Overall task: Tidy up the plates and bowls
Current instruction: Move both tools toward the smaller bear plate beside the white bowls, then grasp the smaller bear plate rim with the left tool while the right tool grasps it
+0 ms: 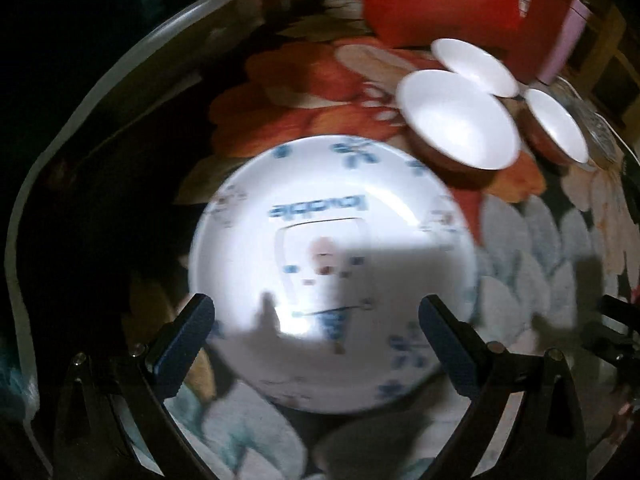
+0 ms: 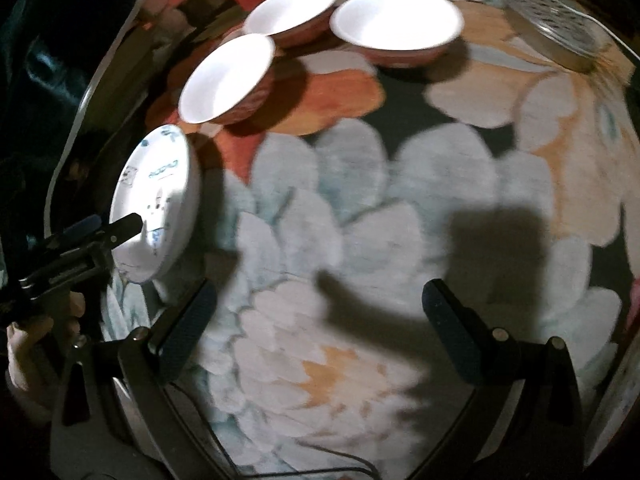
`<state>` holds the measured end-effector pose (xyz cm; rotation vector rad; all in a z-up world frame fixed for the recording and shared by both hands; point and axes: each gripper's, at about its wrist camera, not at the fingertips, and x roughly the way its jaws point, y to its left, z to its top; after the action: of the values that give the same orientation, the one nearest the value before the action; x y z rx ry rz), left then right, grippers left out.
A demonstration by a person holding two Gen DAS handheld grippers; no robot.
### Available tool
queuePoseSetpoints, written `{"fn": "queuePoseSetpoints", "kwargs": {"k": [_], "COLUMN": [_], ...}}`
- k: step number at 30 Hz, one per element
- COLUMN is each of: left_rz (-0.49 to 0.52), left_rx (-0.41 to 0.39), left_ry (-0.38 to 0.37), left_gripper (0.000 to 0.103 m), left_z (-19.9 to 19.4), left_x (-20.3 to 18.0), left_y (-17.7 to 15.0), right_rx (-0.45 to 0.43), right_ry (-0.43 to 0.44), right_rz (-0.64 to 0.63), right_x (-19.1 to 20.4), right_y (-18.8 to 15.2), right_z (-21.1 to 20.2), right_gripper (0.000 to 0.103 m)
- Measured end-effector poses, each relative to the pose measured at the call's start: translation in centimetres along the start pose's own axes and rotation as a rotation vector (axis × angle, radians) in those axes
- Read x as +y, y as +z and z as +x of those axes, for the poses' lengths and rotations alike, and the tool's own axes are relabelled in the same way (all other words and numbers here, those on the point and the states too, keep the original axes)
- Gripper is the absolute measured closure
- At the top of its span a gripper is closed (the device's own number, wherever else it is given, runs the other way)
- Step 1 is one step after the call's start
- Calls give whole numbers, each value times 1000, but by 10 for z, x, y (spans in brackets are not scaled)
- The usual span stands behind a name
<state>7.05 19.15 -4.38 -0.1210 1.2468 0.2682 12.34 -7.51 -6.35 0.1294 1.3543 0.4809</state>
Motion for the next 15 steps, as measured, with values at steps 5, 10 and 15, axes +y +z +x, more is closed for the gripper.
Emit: {"fn": "queuePoseSetpoints", "kwargs": {"k": [5,10,15], "left_rz": [-45,-70,-69], "left_rx": [10,17,30], "left_ry": [-12,-40,-73], "left_gripper": [2,14,34], "left_z": [13,26,40], "left_x": [35,59,70], "left_y": [0,6,11], "right_rx": [11,19,45], "right_ry": [34,66,74], "right_rz": [5,39,56], "right_x": [27,47,64], "right_y": [12,27,42], "right_z": [21,43,68], "right_gripper": [0,7,31]}}
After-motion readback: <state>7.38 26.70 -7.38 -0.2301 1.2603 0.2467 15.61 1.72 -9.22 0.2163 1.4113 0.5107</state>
